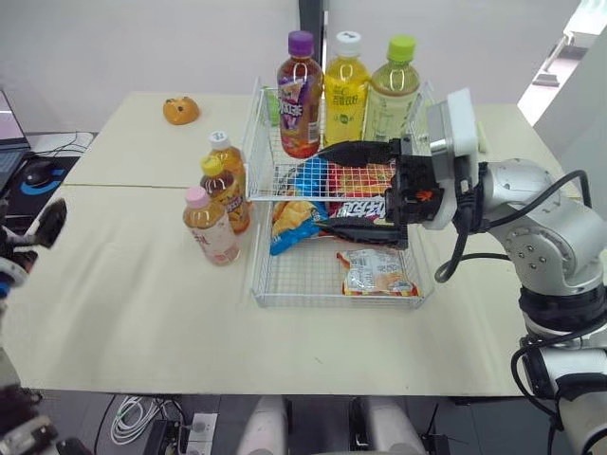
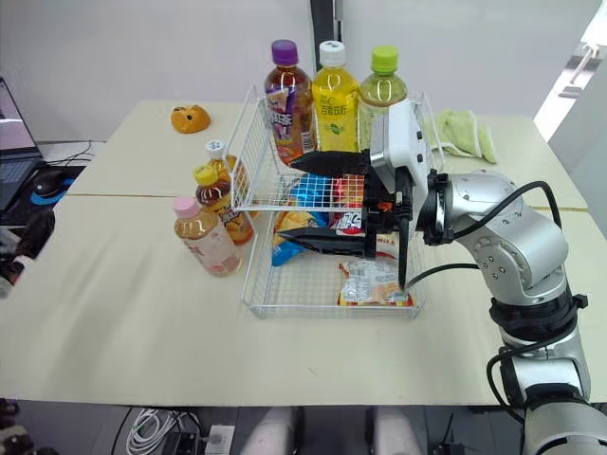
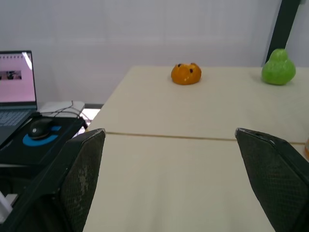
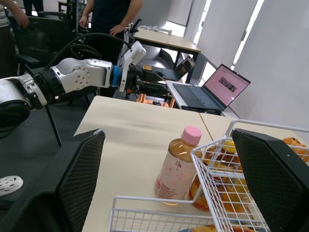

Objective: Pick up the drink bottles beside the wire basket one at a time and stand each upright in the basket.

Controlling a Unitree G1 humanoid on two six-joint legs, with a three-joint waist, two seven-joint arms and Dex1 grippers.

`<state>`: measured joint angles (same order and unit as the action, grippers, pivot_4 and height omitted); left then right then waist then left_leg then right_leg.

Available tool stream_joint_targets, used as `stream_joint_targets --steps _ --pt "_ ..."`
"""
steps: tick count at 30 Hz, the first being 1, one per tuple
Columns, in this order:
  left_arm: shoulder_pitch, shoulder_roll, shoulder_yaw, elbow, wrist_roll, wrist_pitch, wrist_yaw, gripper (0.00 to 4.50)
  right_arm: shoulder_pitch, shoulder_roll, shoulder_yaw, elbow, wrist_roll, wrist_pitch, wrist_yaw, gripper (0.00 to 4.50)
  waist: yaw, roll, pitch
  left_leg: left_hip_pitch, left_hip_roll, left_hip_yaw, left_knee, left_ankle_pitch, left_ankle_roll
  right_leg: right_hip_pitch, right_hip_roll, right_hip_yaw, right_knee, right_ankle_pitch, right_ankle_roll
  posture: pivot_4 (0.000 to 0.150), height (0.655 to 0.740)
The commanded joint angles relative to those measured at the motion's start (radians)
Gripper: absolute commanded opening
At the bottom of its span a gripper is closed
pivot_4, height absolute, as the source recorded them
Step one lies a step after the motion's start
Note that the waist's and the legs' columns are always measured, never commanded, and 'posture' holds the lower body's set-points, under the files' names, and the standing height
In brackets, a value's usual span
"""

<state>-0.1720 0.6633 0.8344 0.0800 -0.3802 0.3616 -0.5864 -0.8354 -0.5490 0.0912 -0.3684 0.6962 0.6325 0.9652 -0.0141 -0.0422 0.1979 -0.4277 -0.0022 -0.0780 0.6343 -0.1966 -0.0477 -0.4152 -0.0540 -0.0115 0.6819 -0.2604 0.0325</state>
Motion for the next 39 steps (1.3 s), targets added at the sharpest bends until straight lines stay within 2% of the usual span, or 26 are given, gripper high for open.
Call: stream_joint_targets --steps 1,8,13,15,18,19,24,27,30,34,39 --pt "0.047 -0.019 0.004 -0.105 -0.021 -0.022 0.047 4.47 -0.017 -0.001 -0.006 -0.01 0.002 -0.016 0.021 4.5 0.001 0.0 0.0 0.002 0.0 0.0 0.0 0.0 0.0 0.002 0.0 0.0 -0.001 0.0 0.0 0.15 0.74" --pt "0.081 -0.043 -0.043 -0.154 -0.044 -0.011 0.094 4.47 -0.001 -0.007 0.0 -0.026 -0.025 -0.02 0.018 4.5 -0.001 0.0 0.0 0.012 -0.002 0.001 -0.003 0.0 0.0 0.009 0.001 0.001 -0.001 0.0 0.0 0.15 0.74" --pt "0.166 -0.068 -0.068 -0.33 -0.05 0.044 0.152 4.47 0.003 -0.005 -0.007 -0.024 -0.029 -0.026 0.017 4.5 -0.005 0.0 0.0 0.012 -0.001 0.002 -0.003 0.0 0.0 0.009 0.0 0.002 -0.001 0.0 0.0 0.15 0.74" --pt "0.228 -0.07 -0.049 -0.417 -0.139 0.106 0.112 4.47 0.001 -0.003 -0.008 -0.017 -0.032 -0.03 0.02 4.5 -0.011 0.0 0.0 0.012 0.0 0.002 -0.004 0.0 0.0 0.009 0.0 0.002 -0.002 0.0 0.0 0.15 0.74" --pt "0.33 -0.099 0.037 -0.571 -0.395 0.187 0.043 4.47 -0.003 0.007 -0.003 -0.002 -0.037 -0.041 0.025 4.5 -0.015 0.0 0.0 0.012 0.002 0.001 -0.004 0.0 0.0 0.009 0.0 0.002 -0.002 -0.001 -0.001 0.15 0.74" --pt "0.371 -0.103 0.05 -0.611 -0.434 0.201 0.036 4.47 -0.004 0.01 -0.001 0.002 -0.039 -0.045 0.028 4.5 -0.016 0.0 0.0 0.012 0.002 0.002 -0.004 0.0 0.0 0.009 0.0 0.002 -0.002 -0.001 -0.001 0.15 0.74" --pt "0.636 -0.196 0.039 -0.87 -0.534 0.18 0.019 4.47 -0.003 0.026 0.012 0.019 -0.055 -0.068 0.043 4.5 -0.015 0.001 0.0 0.012 0.001 0.003 -0.005 0.0 0.0 0.009 0.0 0.003 -0.002 -0.001 -0.002 0.15 0.74" --pt "0.736 -0.252 0.024 -0.962 -0.535 0.138 0.031 4.47 0.0 0.032 0.014 0.022 -0.06 -0.076 0.046 4.5 -0.012 0.001 0.0 0.012 0.002 0.003 -0.005 0.0 0.0 0.01 0.001 0.002 -0.003 -0.002 -0.003 0.15 0.74" --pt "0.73 -0.258 0.035 -0.974 -0.553 0.108 0.092 4.47 -0.005 0.04 0.019 0.036 -0.064 -0.082 0.046 4.5 -0.004 0.002 -0.001 0.013 0.0 0.002 -0.004 0.0 0.0 0.01 0.001 0.001 -0.003 -0.003 -0.004 0.15 0.74" --pt "0.65 -0.201 0.004 -0.948 -0.553 0.1 0.151 4.47 -0.014 0.049 0.023 0.052 -0.069 -0.086 0.051 4.5 -0.001 0.002 -0.001 0.013 -0.002 0.002 -0.004 0.0 0.0 0.011 0.003 0.001 -0.003 -0.003 -0.004 0.15 0.74" --pt "0.498 -0.105 -0.114 -0.854 -0.47 0.141 0.217 4.47 -0.019 0.05 0.023 0.053 -0.075 -0.086 0.052 4.5 -0.003 0.002 -0.001 0.013 -0.003 0.003 -0.004 0.0 0.0 0.01 0.004 0.002 -0.003 -0.003 -0.004 0.15 0.74"
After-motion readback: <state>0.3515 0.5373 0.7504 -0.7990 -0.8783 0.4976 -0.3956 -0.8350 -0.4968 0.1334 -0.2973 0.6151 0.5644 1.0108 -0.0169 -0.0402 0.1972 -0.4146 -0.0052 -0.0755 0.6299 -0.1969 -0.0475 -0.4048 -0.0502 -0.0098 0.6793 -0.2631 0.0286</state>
